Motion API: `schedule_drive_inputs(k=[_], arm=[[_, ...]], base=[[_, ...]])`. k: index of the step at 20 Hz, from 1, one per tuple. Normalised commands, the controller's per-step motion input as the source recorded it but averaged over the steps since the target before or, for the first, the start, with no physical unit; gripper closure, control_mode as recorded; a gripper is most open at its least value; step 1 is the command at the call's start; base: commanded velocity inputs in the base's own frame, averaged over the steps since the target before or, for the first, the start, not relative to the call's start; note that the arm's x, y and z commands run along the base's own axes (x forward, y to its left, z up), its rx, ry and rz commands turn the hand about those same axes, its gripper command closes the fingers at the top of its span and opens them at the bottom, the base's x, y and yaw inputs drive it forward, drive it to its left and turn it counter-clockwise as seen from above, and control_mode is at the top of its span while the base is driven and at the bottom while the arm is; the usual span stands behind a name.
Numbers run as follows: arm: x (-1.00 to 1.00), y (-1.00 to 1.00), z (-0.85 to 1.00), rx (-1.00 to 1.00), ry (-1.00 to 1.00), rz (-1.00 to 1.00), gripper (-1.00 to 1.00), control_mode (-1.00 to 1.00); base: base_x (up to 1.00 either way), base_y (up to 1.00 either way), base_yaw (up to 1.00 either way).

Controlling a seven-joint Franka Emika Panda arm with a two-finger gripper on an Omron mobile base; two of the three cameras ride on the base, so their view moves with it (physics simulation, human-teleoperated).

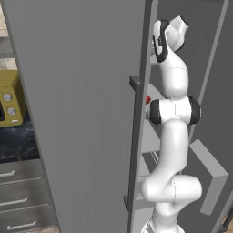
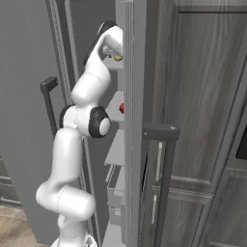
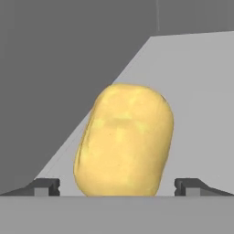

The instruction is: Take the potato and bell pepper out of the freezer and place them in the tupperware container on the counter. Then put the tupperware containing the vegetables back in the freezer.

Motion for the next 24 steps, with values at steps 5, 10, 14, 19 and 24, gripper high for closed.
schedule_drive_inputs(k=[5, 10, 14, 19, 24], arm=[[0.3, 0.0, -0.04, 0.0, 0.0, 0.0, -1.0, -1.0], [0.1, 0.0, -0.17, 0.0, 0.0, 0.0, 1.0, -1.0], [-0.34, 0.02, -0.31, 0.0, -0.03, -0.03, 1.0, -1.0], [-0.35, 0.13, -0.26, -0.01, -0.02, -0.11, 1.0, -1.0], [-0.58, 0.33, -0.17, -0.03, -0.13, -0.15, 1.0, -1.0]], base=[[0.0, 0.0, 0.0], [0.0, 0.0, 0.0], [0.0, 0.0, 0.0], [0.0, 0.0, 0.0], [0.0, 0.0, 0.0]])
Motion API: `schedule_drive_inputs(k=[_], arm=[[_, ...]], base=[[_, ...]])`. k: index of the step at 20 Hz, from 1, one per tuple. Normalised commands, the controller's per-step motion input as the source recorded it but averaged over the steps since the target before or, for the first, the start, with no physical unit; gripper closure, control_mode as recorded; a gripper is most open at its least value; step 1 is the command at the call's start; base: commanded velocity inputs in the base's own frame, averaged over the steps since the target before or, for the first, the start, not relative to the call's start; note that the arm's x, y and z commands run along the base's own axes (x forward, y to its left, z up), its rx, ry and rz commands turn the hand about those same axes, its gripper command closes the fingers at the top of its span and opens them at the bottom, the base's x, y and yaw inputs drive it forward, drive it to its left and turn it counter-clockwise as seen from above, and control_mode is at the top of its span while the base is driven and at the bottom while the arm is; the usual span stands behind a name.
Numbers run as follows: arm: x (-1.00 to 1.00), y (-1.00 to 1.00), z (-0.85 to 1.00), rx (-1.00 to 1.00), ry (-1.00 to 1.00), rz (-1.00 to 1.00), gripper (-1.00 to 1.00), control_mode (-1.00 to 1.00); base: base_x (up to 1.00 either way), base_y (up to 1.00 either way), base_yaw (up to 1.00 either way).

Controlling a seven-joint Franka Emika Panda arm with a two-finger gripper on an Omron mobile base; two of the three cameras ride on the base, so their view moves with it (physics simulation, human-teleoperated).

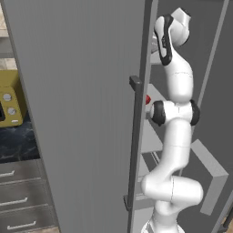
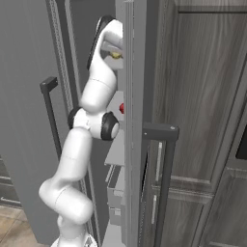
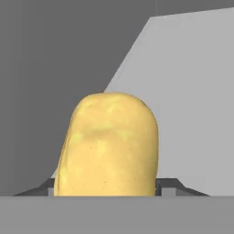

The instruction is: Take the potato and bell pepper out of the freezer and place them in the tupperware container on the counter. Then put the tupperware containing the vegetables back in the freezer.

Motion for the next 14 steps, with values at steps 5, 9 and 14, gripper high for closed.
schedule_drive_inputs(k=[5, 9, 14], arm=[[-0.74, 0.31, -0.25, -0.03, -0.18, -0.21, 1.0, -1.0], [-0.76, 0.04, -0.41, -0.01, -0.13, -0.26, 1.0, -1.0], [-0.65, 0.0, -0.45, 0.0, -0.05, -0.28, 1.0, -1.0]], base=[[0.0, 0.0, 0.0], [0.0, 0.0, 0.0], [0.0, 0.0, 0.0]])
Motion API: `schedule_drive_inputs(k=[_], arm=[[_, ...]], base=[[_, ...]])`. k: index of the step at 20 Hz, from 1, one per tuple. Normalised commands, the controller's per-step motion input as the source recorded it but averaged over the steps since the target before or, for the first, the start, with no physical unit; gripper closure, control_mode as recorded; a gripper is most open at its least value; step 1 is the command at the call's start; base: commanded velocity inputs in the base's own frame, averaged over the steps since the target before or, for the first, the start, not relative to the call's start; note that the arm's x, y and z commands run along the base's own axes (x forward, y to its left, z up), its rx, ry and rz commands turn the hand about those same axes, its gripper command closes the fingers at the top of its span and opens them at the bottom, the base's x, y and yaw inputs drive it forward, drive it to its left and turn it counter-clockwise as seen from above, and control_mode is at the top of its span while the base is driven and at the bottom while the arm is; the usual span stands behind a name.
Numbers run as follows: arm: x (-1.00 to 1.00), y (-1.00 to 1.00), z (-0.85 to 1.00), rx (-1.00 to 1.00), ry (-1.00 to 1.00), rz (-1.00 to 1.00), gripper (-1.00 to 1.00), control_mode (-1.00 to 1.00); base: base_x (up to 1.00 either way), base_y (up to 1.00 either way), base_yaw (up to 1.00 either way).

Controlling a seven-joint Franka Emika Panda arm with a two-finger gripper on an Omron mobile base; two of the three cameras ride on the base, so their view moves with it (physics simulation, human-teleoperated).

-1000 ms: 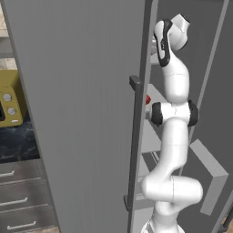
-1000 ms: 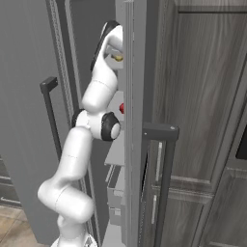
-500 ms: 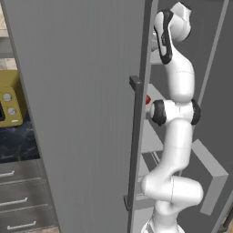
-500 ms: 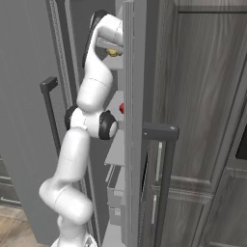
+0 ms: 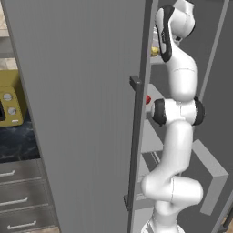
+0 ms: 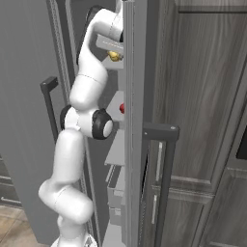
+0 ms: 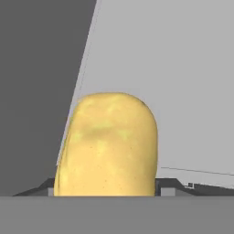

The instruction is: Take the potato and bell pepper out of the freezer and place them in the tupperware container on the counter. Then put the tupperware containing the vegetables back in the freezer.

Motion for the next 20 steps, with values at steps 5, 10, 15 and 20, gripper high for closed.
schedule_drive_inputs(k=[5, 10, 15, 20], arm=[[-0.92, 0.01, -0.46, 0.0, -0.18, -0.22, 1.0, -1.0], [-1.0, 0.04, -0.53, -0.02, -0.26, -0.17, 1.0, -1.0], [-1.0, 0.02, -0.62, -0.03, -0.27, -0.15, 1.0, -1.0], [-1.0, 0.01, -0.49, -0.01, -0.24, -0.15, 1.0, -1.0]], base=[[0.0, 0.0, 0.0], [0.0, 0.0, 0.0], [0.0, 0.0, 0.0], [0.0, 0.0, 0.0]])
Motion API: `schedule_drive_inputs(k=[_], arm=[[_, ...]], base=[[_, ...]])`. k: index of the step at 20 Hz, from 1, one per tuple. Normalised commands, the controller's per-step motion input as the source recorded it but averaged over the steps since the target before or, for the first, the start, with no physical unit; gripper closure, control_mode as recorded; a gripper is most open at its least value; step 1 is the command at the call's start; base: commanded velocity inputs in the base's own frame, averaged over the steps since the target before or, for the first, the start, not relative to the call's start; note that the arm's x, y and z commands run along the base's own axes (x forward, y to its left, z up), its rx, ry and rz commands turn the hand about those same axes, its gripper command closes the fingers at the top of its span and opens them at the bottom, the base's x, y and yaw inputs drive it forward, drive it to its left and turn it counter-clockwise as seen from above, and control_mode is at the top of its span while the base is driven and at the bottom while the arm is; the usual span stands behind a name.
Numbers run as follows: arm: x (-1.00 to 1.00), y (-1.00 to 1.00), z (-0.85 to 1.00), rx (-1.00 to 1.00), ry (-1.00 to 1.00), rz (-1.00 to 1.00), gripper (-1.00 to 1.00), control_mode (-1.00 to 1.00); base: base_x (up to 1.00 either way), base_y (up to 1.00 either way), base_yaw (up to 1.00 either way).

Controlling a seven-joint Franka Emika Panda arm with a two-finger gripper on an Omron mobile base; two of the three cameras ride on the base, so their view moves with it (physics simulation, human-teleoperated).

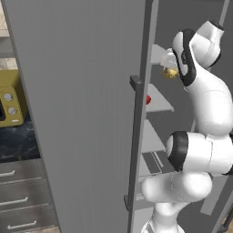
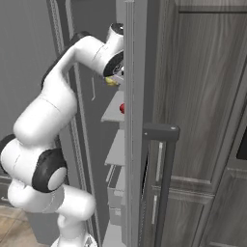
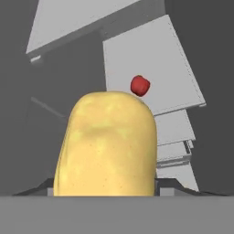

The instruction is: Take the potato and bell pepper out of the freezer and place them in the tupperware container on the counter. Then put the tupperware containing the vegetables back in the freezer.

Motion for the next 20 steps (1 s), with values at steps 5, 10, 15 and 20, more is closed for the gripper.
schedule_drive_inputs(k=[5, 10, 15, 20], arm=[[-1.0, 0.04, -0.09, -0.01, -0.14, -0.1, 1.0, -1.0], [-0.88, 0.0, 0.0, -0.01, 0.0, -0.09, 1.0, -1.0], [-0.57, 0.0, 0.08, 0.0, 0.0, -0.1, 1.0, -1.0], [-0.35, 0.03, 0.19, -0.01, 0.0, -0.11, 1.0, -1.0]], base=[[0.0, 0.0, 0.0], [0.0, 0.0, 0.0], [0.0, 0.0, 0.0], [0.0, 0.0, 0.0]])
